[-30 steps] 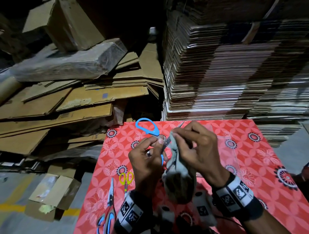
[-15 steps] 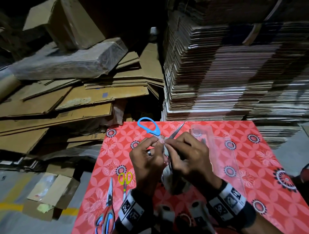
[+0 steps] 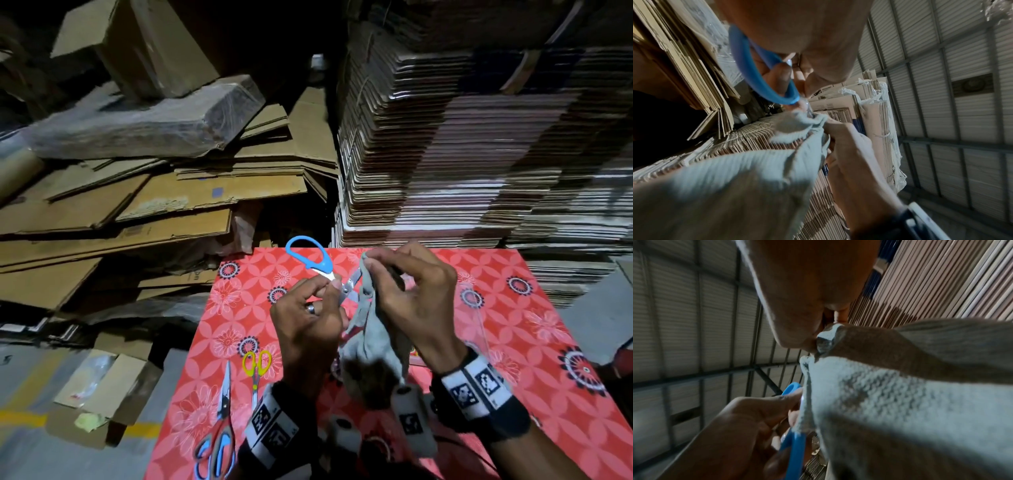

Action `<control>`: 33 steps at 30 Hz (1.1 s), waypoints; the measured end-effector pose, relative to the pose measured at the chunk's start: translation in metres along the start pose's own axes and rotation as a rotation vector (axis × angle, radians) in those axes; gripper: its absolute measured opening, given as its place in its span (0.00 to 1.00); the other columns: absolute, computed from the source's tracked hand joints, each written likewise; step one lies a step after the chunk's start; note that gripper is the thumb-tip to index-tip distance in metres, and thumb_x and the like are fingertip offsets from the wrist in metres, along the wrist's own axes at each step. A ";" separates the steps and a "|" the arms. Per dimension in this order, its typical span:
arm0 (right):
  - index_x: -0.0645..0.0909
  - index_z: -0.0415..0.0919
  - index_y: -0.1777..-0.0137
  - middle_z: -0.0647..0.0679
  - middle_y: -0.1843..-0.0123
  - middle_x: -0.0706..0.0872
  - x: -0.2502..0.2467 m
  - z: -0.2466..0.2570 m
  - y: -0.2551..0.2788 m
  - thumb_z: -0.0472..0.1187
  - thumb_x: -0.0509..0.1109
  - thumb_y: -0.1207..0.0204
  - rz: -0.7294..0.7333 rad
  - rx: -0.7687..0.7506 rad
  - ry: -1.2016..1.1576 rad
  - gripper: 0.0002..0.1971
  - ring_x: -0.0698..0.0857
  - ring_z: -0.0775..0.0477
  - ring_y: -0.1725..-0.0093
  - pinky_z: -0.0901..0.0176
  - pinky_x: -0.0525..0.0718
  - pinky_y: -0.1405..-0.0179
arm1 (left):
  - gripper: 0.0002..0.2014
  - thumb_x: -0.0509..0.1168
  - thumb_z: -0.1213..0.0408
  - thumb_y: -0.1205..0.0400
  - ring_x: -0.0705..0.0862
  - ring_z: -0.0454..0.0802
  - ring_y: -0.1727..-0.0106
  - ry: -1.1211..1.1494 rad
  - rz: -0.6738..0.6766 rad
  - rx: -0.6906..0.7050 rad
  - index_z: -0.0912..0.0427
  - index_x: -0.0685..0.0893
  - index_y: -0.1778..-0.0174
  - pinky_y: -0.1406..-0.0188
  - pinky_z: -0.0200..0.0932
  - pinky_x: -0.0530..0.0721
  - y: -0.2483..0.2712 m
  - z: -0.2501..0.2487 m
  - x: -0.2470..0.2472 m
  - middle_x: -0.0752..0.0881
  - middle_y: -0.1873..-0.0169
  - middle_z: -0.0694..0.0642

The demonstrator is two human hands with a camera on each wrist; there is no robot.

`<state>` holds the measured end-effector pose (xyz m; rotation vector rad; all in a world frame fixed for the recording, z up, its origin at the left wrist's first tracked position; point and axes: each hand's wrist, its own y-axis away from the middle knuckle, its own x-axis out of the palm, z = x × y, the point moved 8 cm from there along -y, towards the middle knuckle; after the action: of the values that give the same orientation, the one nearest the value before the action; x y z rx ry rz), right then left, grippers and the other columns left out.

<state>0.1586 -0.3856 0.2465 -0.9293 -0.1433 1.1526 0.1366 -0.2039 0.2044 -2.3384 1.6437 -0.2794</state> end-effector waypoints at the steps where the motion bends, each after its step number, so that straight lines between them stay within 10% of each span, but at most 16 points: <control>1: 0.95 0.42 0.50 0.50 0.67 0.82 0.007 0.008 0.007 0.29 0.84 0.27 0.042 -0.021 0.006 0.09 0.78 0.60 0.67 0.67 0.77 0.66 | 0.15 0.69 0.74 0.13 0.79 0.48 0.79 -0.006 -0.006 0.008 0.67 0.86 0.68 0.77 0.40 0.76 0.000 -0.001 -0.001 0.81 0.77 0.61; 8: 0.95 0.41 0.50 0.47 0.64 0.87 -0.006 -0.006 -0.010 0.30 0.83 0.26 -0.019 -0.008 -0.029 0.08 0.82 0.56 0.64 0.61 0.80 0.63 | 0.15 0.69 0.73 0.13 0.81 0.52 0.80 0.010 -0.006 0.013 0.65 0.86 0.69 0.77 0.39 0.77 0.001 0.001 0.000 0.81 0.78 0.59; 12: 0.95 0.39 0.51 0.54 0.65 0.81 0.016 0.026 0.018 0.29 0.84 0.27 0.116 -0.131 -0.014 0.08 0.77 0.70 0.63 0.77 0.72 0.60 | 0.12 0.69 0.79 0.14 0.79 0.40 0.81 0.034 -0.026 0.025 0.72 0.86 0.65 0.78 0.32 0.75 0.001 -0.006 -0.002 0.80 0.76 0.61; 16: 0.94 0.40 0.51 0.47 0.62 0.88 -0.005 -0.002 -0.005 0.29 0.83 0.26 -0.005 -0.051 -0.065 0.08 0.84 0.58 0.61 0.65 0.80 0.61 | 0.13 0.70 0.75 0.13 0.80 0.52 0.81 0.057 0.002 0.007 0.68 0.87 0.66 0.81 0.40 0.75 0.002 0.003 -0.001 0.81 0.78 0.63; 20: 0.93 0.39 0.51 0.53 0.60 0.86 0.013 0.023 0.014 0.29 0.82 0.26 0.116 -0.104 -0.032 0.07 0.81 0.70 0.57 0.76 0.74 0.55 | 0.11 0.69 0.76 0.14 0.81 0.44 0.80 0.074 -0.010 0.006 0.66 0.89 0.62 0.80 0.37 0.76 0.000 0.000 -0.001 0.83 0.76 0.60; 33: 0.90 0.38 0.48 0.50 0.55 0.90 0.006 0.005 -0.007 0.28 0.81 0.25 0.089 -0.051 -0.132 0.09 0.88 0.56 0.56 0.64 0.83 0.53 | 0.11 0.70 0.68 0.14 0.80 0.53 0.81 0.091 -0.001 -0.024 0.66 0.89 0.62 0.82 0.45 0.76 -0.001 0.012 -0.002 0.81 0.78 0.63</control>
<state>0.1640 -0.3785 0.2521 -0.9119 -0.2418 1.2981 0.1402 -0.2010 0.1935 -2.3768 1.6960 -0.3737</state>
